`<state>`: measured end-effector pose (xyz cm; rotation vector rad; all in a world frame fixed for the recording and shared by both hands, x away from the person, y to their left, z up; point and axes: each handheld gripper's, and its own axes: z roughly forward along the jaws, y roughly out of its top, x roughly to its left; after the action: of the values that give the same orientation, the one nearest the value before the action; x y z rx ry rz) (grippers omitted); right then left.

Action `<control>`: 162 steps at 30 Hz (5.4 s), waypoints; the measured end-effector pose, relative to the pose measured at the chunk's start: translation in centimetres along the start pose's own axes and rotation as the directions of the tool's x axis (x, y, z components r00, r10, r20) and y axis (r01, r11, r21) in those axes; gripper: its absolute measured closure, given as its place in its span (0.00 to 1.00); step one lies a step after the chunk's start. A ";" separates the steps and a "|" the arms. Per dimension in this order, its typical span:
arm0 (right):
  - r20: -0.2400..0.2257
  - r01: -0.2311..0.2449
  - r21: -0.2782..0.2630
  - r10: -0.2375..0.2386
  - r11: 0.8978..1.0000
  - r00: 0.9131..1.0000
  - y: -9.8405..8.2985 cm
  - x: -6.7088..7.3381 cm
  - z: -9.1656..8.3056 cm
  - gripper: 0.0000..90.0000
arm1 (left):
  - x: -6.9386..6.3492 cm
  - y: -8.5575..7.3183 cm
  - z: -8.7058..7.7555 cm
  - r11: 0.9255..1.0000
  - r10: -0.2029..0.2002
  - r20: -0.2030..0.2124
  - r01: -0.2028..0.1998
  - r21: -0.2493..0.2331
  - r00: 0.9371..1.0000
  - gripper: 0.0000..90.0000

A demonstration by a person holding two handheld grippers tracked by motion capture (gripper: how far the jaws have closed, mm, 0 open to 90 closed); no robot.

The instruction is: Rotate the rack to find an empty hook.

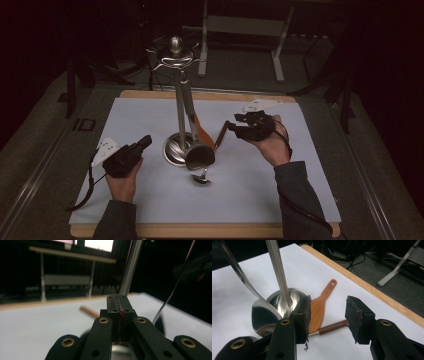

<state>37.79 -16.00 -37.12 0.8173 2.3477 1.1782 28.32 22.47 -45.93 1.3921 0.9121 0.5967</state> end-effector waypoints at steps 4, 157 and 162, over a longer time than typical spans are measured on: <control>0.002 -0.012 0.010 0.012 1.000 1.000 -0.7 -0.2 0.2 0.62 | -1.0 2.4 0.1 0.997 0.027 0.021 -0.025 -0.078 0.999 1.00; -0.052 -0.075 0.102 0.081 0.992 0.995 -5.7 0.9 4.8 0.62 | 4.6 -6.9 0.9 0.988 -0.102 -0.090 0.111 0.109 0.991 0.89; -0.058 -0.074 0.110 0.081 0.991 0.995 -5.8 1.3 5.7 0.64 | 4.5 -7.0 1.0 0.987 -0.104 -0.086 0.113 0.110 0.991 0.89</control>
<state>38.13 -14.53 -45.16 0.9285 2.4693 1.1312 30.50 24.71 -53.71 1.4188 1.0942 0.5271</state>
